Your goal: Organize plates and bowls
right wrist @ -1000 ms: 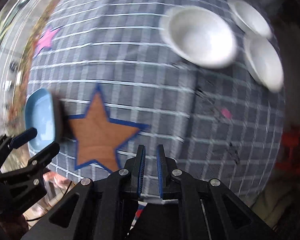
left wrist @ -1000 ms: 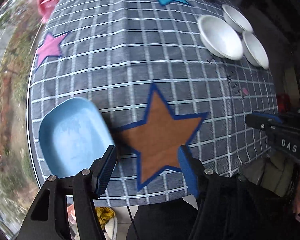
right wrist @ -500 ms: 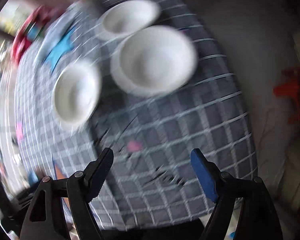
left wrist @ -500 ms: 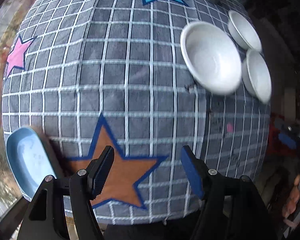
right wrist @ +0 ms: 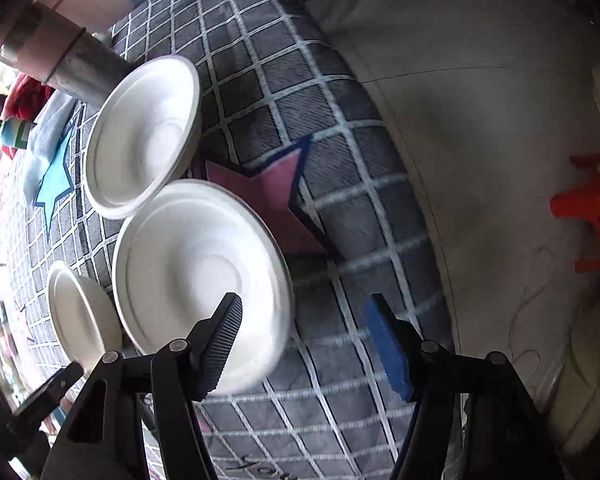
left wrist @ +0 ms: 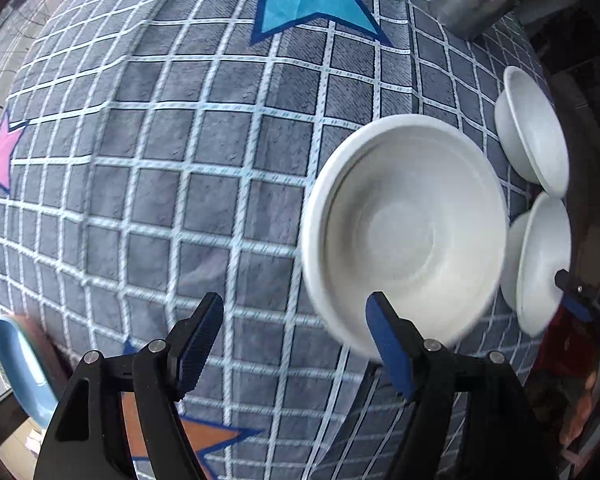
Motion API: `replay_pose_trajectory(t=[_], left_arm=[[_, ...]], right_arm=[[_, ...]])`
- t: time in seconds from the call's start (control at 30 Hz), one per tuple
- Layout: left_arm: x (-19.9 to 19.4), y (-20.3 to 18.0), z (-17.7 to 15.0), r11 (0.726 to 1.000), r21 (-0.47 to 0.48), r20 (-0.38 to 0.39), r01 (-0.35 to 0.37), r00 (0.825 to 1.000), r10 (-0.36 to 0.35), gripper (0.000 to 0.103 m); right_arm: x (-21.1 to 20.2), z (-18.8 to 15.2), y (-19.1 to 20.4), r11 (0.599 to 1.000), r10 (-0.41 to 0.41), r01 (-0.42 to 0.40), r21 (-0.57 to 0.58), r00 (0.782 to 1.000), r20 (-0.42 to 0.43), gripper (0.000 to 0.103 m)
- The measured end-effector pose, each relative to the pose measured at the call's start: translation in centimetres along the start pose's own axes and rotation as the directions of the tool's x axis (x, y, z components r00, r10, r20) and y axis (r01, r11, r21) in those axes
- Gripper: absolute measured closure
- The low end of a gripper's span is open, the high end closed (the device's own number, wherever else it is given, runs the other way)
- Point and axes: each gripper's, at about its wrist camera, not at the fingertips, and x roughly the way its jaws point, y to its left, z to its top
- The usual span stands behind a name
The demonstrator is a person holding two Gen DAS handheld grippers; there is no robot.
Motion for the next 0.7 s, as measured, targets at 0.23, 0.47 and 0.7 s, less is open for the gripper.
replay_pose_trajectory(t=[0.23,0.47,0.7], left_arm=[[2.1,-2.0,1.6,0.999,0.040,0.009,0.017,1.000,-0.017,0.080],[1.6,-1.3,-1.6,0.998,0.017,-0.017,0.053,0.998,-0.053,0.085],[1.9,1.2,-6.6,0.990,-0.064,-0.043,0.126,0.991,-0.129,0.087]], right_arm=[[2.8,0.9,1.2,0.998,0.022,-0.025,-0.064,0.999,-0.042,0.088],[1.7,-2.9,0.6,0.984,0.133,-0.140,-0.110,0.989,-0.066,0.094],[2.3,-8.2,-1.2,0.972,0.225,-0.232,-0.037,0.964,-0.143,0.094]])
